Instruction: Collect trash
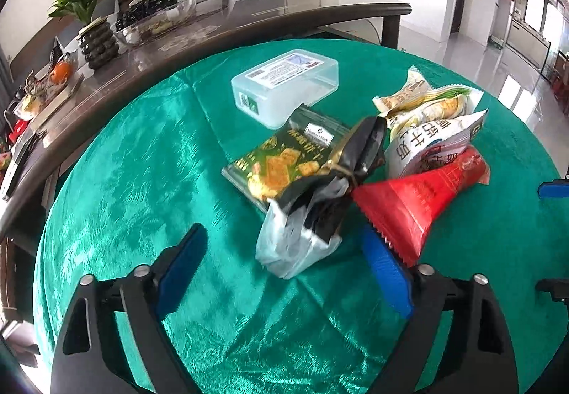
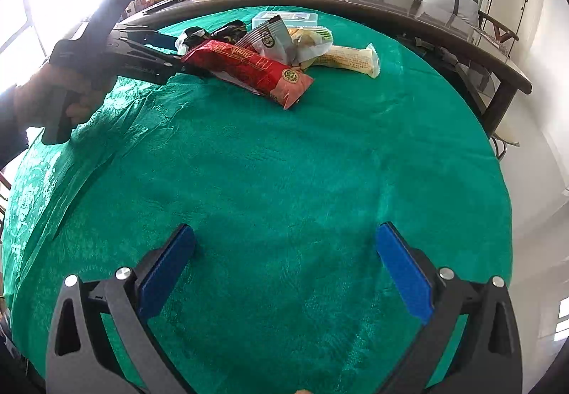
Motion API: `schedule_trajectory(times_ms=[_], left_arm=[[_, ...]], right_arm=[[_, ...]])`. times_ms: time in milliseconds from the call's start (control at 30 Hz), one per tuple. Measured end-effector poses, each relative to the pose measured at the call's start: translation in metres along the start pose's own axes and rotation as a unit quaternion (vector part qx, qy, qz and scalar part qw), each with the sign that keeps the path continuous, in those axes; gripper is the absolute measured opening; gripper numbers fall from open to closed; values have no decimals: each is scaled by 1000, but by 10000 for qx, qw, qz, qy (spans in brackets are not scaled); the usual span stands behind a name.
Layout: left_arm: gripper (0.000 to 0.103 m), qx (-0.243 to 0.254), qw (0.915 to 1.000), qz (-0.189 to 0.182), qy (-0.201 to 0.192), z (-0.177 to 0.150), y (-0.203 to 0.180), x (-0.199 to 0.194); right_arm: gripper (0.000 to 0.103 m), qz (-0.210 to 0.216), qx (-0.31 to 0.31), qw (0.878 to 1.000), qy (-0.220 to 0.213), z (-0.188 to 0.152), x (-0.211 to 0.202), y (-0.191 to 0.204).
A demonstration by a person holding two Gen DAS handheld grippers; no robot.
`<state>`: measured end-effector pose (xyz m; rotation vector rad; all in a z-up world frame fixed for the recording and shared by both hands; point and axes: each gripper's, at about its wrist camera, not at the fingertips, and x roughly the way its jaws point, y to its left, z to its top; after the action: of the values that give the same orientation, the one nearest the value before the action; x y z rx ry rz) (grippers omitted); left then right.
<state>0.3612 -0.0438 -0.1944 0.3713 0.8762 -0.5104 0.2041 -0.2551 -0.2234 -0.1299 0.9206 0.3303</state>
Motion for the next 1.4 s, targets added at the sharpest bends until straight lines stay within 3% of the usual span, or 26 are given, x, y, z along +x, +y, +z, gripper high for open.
schedule_trajectory(times_ms=[167, 200, 333, 533, 633, 733, 767, 800, 867, 967, 1067, 1233, 1400], left_arm=[[42, -59, 9997, -256, -5, 5, 0, 2], [40, -87, 9996, -277, -16, 4, 0, 1], [37, -171, 9997, -200, 24, -9, -3, -14], [37, -992, 9947, -52, 251, -57, 2, -65], [38, -1179, 9925, 37, 315, -83, -2, -83], [42, -1242, 9918, 21, 296, -101, -9, -92], [49, -1191, 9925, 43, 272, -105, -13, -94], [65, -1138, 9931, 59, 258, -108, -14, -93], [84, -1069, 9940, 126, 206, -110, -16, -91], [87, -909, 9956, 150, 192, -110, -17, -80], [93, -1049, 9944, 63, 133, -107, -9, -76], [99, -946, 9952, 93, 222, -105, -12, -70], [99, -971, 9950, 74, 216, -106, -11, -71]], right_arm=[[98, 0, 2, 10000, 0, 0, 0, 0], [98, 0, 3, 10000, 0, 0, 0, 0], [98, 1, 4, 10000, 0, 0, 0, 0], [98, 1, 5, 10000, 2, 0, 0, 0], [98, 3, 6, 10000, 2, 0, 0, 0], [98, 3, 7, 10000, 3, 0, 0, 0], [98, 4, 8, 10000, 3, 0, 0, 0], [98, 1, 8, 10000, 3, 0, 0, 0], [98, 10, 10, 10000, 4, 0, 0, -1], [98, 35, -16, 10000, 27, 1, 1, 0], [98, 236, -212, 9994, 168, 14, 7, -1], [98, 793, -89, 9967, 174, 66, 32, -11], [98, 991, 181, 9948, 142, 101, 58, -17]])
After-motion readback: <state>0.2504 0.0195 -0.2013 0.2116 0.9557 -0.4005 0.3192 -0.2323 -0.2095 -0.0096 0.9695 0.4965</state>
